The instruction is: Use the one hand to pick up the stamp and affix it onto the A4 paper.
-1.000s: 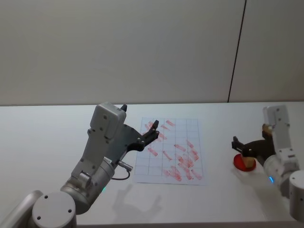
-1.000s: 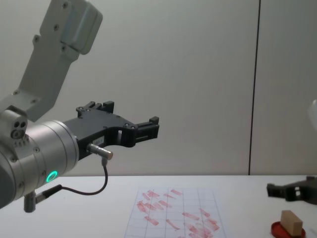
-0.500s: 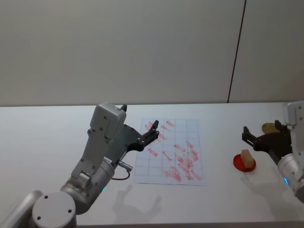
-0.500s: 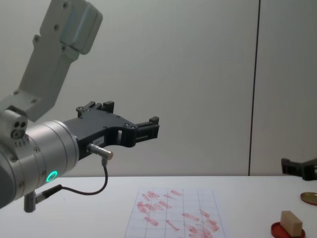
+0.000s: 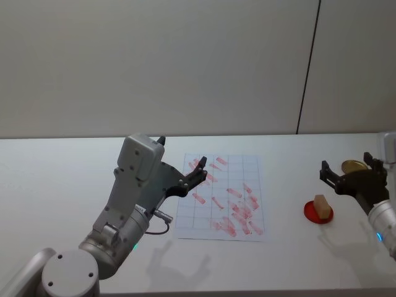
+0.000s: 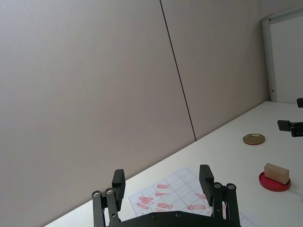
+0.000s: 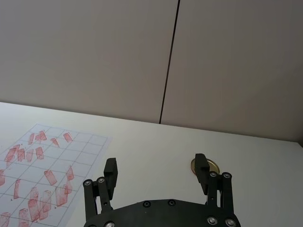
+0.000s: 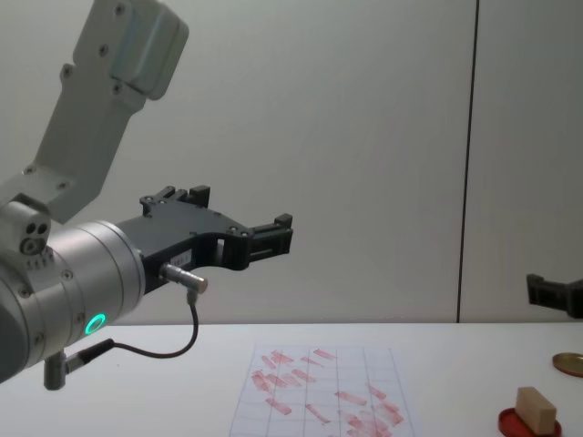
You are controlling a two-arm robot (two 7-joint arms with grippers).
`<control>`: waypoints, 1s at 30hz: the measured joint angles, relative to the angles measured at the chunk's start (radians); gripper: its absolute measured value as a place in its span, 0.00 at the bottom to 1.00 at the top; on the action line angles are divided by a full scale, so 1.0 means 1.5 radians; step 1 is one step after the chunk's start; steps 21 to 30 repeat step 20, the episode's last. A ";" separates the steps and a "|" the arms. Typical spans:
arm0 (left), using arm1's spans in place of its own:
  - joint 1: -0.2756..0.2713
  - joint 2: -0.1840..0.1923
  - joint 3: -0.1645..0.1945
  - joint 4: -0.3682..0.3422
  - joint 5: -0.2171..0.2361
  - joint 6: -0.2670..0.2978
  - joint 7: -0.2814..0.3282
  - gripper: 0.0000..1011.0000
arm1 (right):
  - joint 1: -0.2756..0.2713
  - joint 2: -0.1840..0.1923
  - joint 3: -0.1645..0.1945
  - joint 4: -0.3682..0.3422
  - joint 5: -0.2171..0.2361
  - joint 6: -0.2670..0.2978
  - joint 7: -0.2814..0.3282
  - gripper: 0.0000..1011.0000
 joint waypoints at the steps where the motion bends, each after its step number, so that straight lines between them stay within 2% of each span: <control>1: 0.000 0.000 0.000 0.000 0.000 0.000 0.000 0.98 | -0.001 0.000 0.000 -0.001 0.000 0.000 0.000 0.99; 30: 0.000 0.000 0.000 0.000 0.000 0.000 0.000 0.98 | -0.011 0.004 0.002 -0.019 0.002 -0.002 -0.001 0.99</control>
